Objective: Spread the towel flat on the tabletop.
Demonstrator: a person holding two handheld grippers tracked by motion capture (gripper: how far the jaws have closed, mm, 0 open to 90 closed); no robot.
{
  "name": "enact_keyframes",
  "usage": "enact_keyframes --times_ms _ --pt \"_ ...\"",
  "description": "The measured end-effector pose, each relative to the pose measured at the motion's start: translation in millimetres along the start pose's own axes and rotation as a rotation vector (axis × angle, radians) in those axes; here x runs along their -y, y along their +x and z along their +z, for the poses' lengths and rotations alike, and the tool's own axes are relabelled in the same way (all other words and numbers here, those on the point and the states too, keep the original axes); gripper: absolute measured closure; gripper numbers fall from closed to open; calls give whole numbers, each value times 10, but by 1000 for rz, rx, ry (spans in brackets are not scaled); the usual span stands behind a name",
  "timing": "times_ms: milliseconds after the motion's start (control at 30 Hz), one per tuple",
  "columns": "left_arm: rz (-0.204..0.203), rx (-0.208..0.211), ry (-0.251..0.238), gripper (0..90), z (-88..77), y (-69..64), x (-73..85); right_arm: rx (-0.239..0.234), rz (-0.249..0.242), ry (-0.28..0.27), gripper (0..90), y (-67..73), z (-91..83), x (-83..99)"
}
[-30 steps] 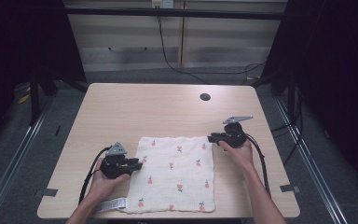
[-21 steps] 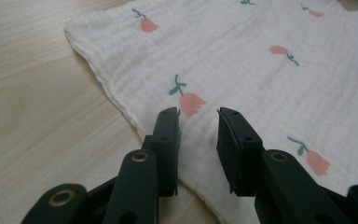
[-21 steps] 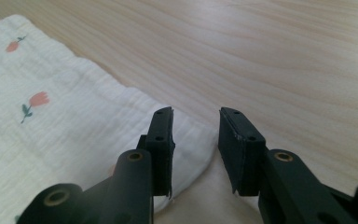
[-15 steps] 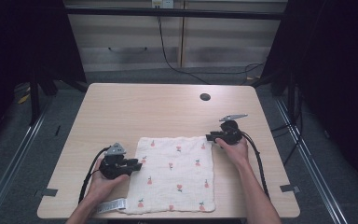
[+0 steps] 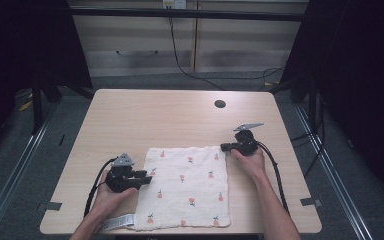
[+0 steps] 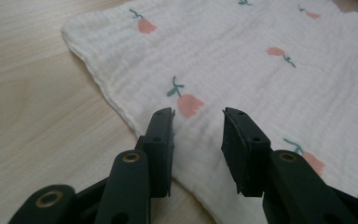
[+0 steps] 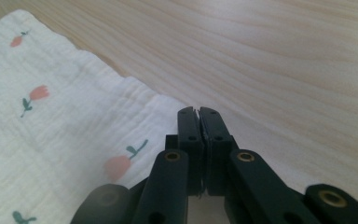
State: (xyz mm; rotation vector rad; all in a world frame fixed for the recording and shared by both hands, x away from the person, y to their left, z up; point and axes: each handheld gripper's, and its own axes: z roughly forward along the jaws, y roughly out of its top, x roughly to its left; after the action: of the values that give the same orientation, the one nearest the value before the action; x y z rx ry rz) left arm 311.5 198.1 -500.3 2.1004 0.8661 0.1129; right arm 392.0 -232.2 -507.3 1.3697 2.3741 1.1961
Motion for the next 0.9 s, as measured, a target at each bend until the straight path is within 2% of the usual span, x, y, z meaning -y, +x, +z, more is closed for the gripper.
enact_keyframes --times_ms 200,233,267,300,333,400,500,667,700,800,867,900 --pt "-56 -17 -77 615 -145 214 -149 -18 -3 -34 887 37 -73 -76" --pt "-59 -15 -77 615 -155 257 -179 -18 -2 -32 886 36 -76 -81" --pt "-47 -6 -88 641 -160 292 -206 -18 -3 -30 886 37 -76 -82" --pt "-54 -14 -99 677 -158 346 -237 -20 1 -29 887 44 -73 -80" --pt "-75 -16 -96 674 -143 379 -261 -23 -4 -25 886 50 -68 -77" --pt "-91 -21 -78 668 -96 462 -324 -23 -9 -25 886 60 -67 -78" --pt "-70 -10 -43 669 -12 535 -448 -27 -3 -37 886 75 -72 -84" --pt "-94 -10 -44 681 137 672 -585 -39 2 -57 886 83 -76 -78" --pt "-95 -17 -22 683 180 695 -599 -42 2 -59 886 91 -74 -74" --pt "-103 -33 -2 679 287 729 -648 -48 -2 -58 886 115 -72 -73" --pt "-129 0 7 657 333 738 -679 -49 -7 -70 886 122 -83 -82" --pt "-108 11 24 654 367 718 -689 -52 -9 -73 886 127 -92 -86"
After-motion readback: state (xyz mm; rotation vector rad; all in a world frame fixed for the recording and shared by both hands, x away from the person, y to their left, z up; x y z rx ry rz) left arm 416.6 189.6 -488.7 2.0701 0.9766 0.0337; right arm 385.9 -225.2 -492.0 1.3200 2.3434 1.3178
